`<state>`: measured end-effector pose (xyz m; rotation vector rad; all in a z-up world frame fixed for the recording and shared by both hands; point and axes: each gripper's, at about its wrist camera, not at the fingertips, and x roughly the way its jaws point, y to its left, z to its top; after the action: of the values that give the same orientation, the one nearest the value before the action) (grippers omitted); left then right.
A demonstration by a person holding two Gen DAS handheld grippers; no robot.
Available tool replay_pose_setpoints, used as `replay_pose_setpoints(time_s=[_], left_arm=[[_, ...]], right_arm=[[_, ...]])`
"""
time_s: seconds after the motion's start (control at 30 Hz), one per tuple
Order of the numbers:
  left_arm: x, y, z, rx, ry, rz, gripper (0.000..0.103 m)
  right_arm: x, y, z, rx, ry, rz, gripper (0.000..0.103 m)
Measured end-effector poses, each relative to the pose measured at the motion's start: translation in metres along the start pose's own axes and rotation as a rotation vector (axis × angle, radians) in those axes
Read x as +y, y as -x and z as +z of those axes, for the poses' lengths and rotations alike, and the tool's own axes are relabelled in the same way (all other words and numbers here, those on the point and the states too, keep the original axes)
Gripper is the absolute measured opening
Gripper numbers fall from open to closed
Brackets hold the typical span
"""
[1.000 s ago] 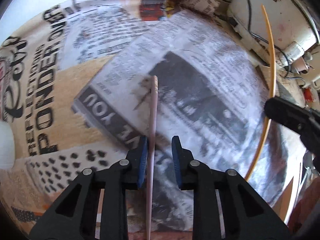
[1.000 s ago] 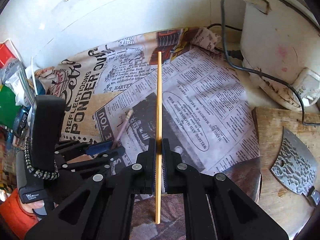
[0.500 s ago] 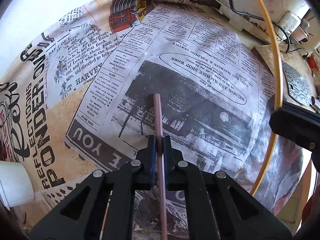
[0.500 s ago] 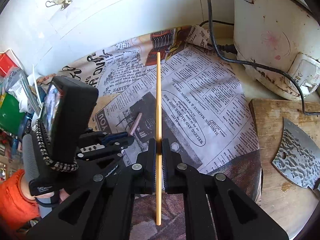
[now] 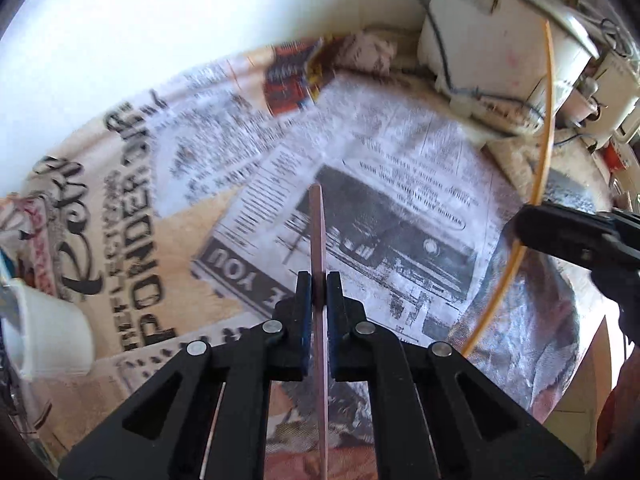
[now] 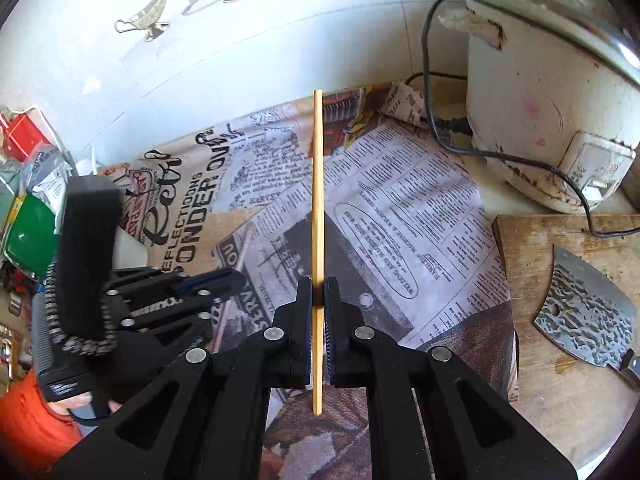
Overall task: Organize utensils
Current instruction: 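Lift the yellow and pink chopsticks and carry them toward the white cup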
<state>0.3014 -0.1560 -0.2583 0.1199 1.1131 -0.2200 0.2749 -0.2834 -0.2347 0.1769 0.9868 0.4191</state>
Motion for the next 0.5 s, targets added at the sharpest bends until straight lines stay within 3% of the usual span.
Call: replay_pose_setpoints(time_s=[0.5], left_arm=[[0.044, 0.092, -0.018, -0.197, 0.103, -0.015, 0.005]], right_arm=[[0.057, 0.027, 0.012, -0.079, 0.084, 0.033, 0.005]])
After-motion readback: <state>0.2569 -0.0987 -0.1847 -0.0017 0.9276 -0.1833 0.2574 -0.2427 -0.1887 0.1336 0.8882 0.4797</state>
